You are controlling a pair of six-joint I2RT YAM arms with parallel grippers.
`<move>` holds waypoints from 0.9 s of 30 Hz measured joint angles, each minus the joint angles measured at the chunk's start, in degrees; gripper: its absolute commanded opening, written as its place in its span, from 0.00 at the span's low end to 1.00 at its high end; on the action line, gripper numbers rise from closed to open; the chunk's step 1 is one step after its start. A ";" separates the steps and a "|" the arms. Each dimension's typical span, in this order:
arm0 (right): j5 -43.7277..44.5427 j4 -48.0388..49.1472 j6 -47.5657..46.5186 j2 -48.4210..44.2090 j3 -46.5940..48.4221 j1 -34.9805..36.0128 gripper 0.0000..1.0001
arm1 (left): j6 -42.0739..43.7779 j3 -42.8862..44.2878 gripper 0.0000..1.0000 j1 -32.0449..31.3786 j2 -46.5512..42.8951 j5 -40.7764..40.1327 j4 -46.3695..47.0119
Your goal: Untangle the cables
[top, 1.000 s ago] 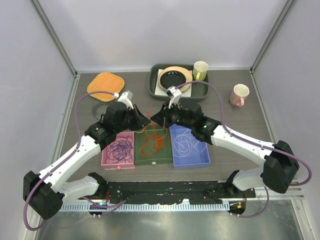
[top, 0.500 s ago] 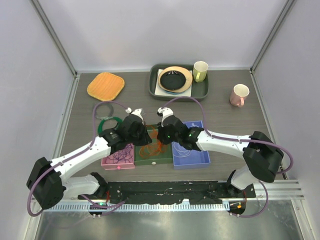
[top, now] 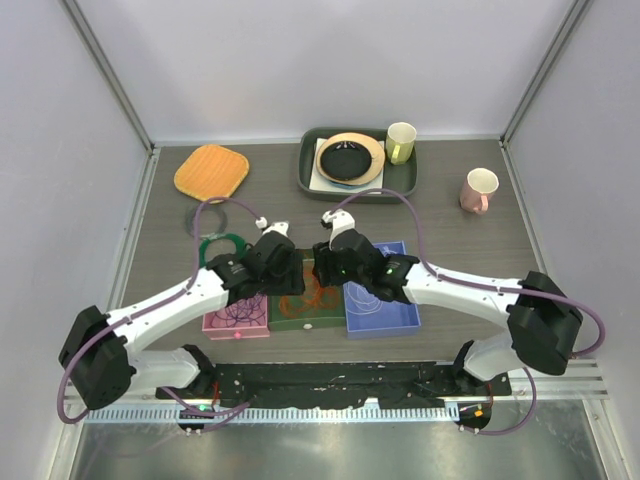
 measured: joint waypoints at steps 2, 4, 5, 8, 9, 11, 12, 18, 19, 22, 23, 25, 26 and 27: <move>0.52 -0.35 -0.17 -1.62 0.44 0.00 0.75 | 0.68 0.70 0.87 -0.44 -0.68 -0.15 -0.35; 1.38 -0.59 -0.70 -2.56 1.44 0.00 0.88 | 1.18 1.55 1.00 -0.70 -2.29 -0.26 -0.57; 2.03 -0.61 -0.85 -2.82 2.05 0.00 0.91 | 1.38 1.90 1.00 -0.74 -3.17 -0.42 -0.61; 4.26 -1.14 -1.07 -2.78 4.48 -0.33 0.95 | 1.42 3.43 1.00 -0.70 -7.08 -3.02 -1.44; 4.85 -1.51 -1.09 -2.36 5.70 -0.68 0.95 | 1.31 4.15 1.00 -0.72 -8.31 -4.74 -1.84; 5.27 -1.97 -1.03 -0.85 8.92 -1.90 0.95 | 0.70 5.99 1.00 -0.72 -10.05 -8.63 -3.13; 5.20 -2.21 -0.98 0.11 10.49 -2.45 0.95 | 0.28 7.13 1.00 -0.57 -10.62 -10.64 -3.91; -1.62 -1.64 -6.62 12.85 23.78 -8.00 0.94 | -2.73 9.86 1.00 9.44 -10.08 -14.45 -6.84; -2.71 -1.60 -8.35 15.47 25.83 -8.52 0.94 | -3.43 9.73 1.00 12.55 -9.57 -13.86 -6.95; -5.60 -4.17 -12.07 24.24 33.99 -9.18 0.94 | -5.14 8.66 1.00 19.47 -8.09 -12.52 -6.84; -6.25 -4.59 -12.74 26.77 36.24 -9.18 0.94 | -5.57 8.24 1.00 20.68 -7.80 -12.46 -6.84; -7.28 -6.12 -13.64 32.13 41.48 -9.25 0.94 | -6.43 7.74 1.00 21.64 -7.48 -12.55 -6.93; -7.69 -6.95 -13.94 34.56 43.71 -9.25 0.94 | -6.75 7.67 1.00 22.01 -7.30 -12.61 -6.93; -8.11 -7.69 -14.21 36.65 45.70 -9.25 0.94 | -6.86 7.65 1.00 22.25 -7.21 -12.63 -6.93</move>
